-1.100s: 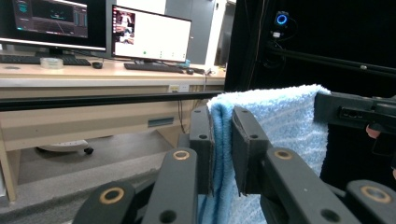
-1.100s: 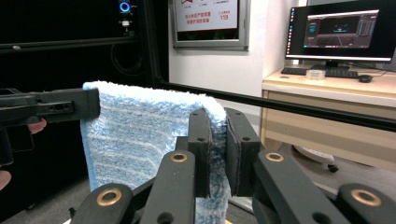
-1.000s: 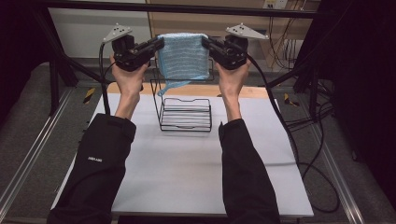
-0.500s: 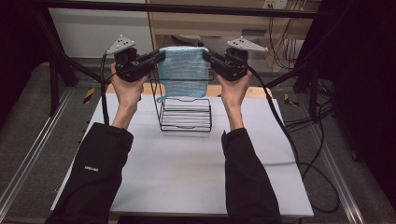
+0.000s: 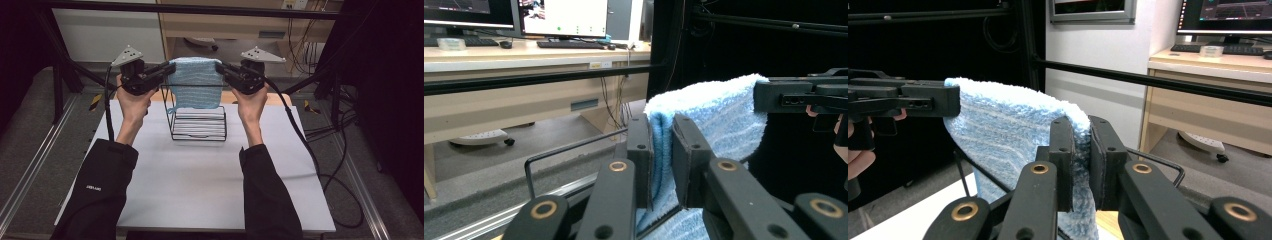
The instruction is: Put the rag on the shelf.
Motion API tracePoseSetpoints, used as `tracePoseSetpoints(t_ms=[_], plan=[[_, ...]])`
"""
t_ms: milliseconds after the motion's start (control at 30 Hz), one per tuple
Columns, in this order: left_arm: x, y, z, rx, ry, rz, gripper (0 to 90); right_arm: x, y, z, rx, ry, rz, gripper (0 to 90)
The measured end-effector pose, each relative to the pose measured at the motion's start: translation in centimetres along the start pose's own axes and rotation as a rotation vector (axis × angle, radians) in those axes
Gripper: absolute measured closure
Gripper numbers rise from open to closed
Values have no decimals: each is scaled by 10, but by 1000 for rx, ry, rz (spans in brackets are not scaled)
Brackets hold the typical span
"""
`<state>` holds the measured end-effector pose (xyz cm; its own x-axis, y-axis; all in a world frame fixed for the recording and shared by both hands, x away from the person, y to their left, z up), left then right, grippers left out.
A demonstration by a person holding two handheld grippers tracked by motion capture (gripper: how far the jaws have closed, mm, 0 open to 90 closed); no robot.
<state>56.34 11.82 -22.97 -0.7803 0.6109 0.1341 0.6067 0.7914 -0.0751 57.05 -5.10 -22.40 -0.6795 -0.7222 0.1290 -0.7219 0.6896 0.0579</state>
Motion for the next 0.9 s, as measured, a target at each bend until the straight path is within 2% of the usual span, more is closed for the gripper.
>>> tracePoseSetpoints(t_ms=[400, 500, 700, 900], plan=[[10, -6, 12, -12, 38, 31, 792, 9, 11, 9, 17, 42, -38, 821], [12, -7, 14, -12, 48, 29, 791, 11, 14, 12, 25, 62, -45, 821], [16, -11, 20, -42, 77, 14, 787, 14, 18, 16, 43, 84, -51, 821], [20, -13, 27, -40, 116, 24, 780, 16, 24, 22, 64, 111, -63, 821]])
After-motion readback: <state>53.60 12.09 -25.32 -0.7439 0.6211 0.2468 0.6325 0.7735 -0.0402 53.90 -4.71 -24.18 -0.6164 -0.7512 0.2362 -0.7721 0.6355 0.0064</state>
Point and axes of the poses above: each handheld gripper's, and its own axes: x roughly backward along the jaws, z roughly out of its underside, y roughly to its left, the point moved 10 cm from there along -x, roughly forward along the jaws, and after that the axes turned 5 degrees about -z, right-handed, at the moved point
